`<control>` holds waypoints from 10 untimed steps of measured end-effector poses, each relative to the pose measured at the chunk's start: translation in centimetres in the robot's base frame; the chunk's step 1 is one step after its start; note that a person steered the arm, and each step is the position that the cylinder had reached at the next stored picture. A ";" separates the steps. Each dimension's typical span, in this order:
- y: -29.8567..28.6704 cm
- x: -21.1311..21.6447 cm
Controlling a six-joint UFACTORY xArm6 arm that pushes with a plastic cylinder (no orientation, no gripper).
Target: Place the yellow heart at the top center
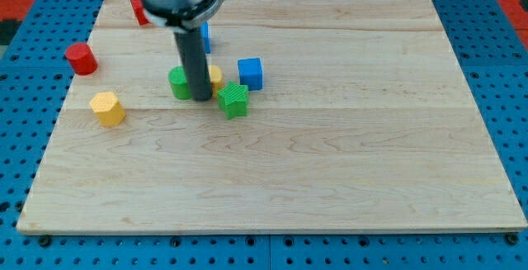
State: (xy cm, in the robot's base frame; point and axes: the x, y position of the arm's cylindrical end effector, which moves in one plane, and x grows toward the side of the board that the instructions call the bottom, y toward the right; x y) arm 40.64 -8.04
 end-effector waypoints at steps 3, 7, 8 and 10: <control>9.1 -4.6; -3.0 -4.9; -3.1 -6.8; 3.4 -8.5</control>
State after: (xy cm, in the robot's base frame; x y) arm 32.18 -4.67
